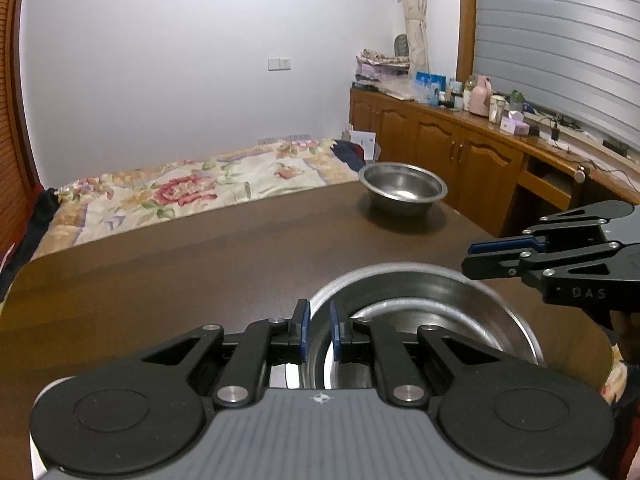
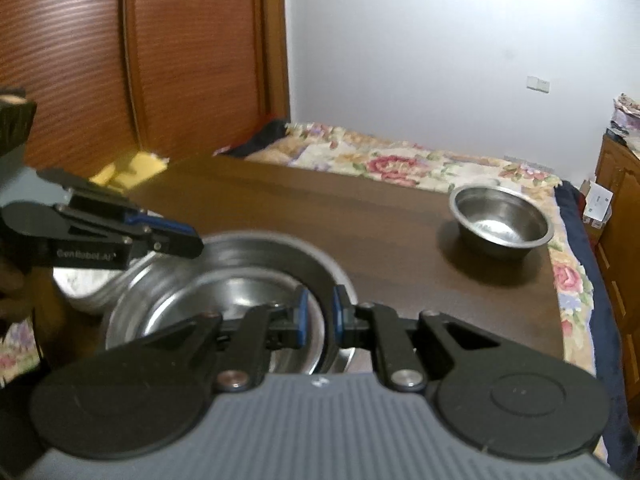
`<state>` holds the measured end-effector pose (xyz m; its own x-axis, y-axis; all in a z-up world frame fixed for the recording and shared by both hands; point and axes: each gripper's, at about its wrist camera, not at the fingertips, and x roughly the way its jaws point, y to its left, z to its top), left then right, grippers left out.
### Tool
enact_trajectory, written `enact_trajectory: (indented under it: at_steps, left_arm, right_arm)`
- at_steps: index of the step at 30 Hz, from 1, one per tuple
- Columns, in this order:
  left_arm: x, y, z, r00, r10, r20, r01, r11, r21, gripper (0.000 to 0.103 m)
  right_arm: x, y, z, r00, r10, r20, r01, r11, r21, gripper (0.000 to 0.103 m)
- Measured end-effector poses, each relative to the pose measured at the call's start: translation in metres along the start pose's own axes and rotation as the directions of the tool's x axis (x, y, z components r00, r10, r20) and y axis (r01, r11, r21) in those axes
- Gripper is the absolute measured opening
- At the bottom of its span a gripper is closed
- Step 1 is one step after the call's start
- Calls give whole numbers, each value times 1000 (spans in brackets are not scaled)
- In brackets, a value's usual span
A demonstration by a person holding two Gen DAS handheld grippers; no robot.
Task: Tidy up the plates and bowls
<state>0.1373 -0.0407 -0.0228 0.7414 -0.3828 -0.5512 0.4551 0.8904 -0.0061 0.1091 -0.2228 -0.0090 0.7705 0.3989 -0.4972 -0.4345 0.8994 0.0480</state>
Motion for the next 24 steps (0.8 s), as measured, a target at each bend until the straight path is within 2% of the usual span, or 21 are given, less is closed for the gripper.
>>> enact_trajectory:
  at_steps: [2, 5, 8, 10, 12, 14, 16, 18, 21, 24]
  left_arm:
    - [1, -1, 6, 1000, 4, 11, -4, 1000, 3, 21]
    - [2, -2, 13, 1000, 0, 25, 0, 1000, 2, 38]
    - [5, -4, 20, 999, -4, 34, 3, 1000, 13, 56]
    - [7, -5, 25, 999, -5, 44, 4, 1000, 20, 73]
    - [8, -6, 30, 998, 2, 60, -4, 1000, 28, 82]
    - [11, -7, 36, 998, -1, 66, -1, 999, 34, 83]
    - [14, -9, 41, 998, -3, 66, 0, 999, 42, 85]
    - [18, -10, 47, 998, 3, 70, -7, 998, 55, 88]
    - [24, -10, 56, 997, 8, 75, -13, 997, 73, 89]
    - [30, -11, 66, 997, 6, 81, -13, 996, 84, 89]
  right_arm:
    - [-3, -4, 3, 1000, -5, 20, 5, 1000, 8, 14]
    - [-9, -10, 7, 999, -15, 47, 14, 1000, 19, 14]
    - [-13, -15, 11, 997, -31, 69, 29, 999, 29, 14]
    - [-15, -19, 12, 996, -44, 80, 42, 998, 37, 15]
    - [-15, -24, 13, 994, -59, 90, 55, 997, 45, 16]
    - [-17, -29, 14, 993, -71, 96, 66, 996, 51, 18]
    - [-18, -34, 14, 991, -86, 107, 80, 995, 61, 36]
    - [-18, -39, 14, 988, -104, 117, 97, 993, 66, 45]
    - [-17, -49, 18, 984, -128, 126, 120, 990, 74, 53]
    - [-13, -63, 22, 977, -159, 139, 147, 985, 91, 76]
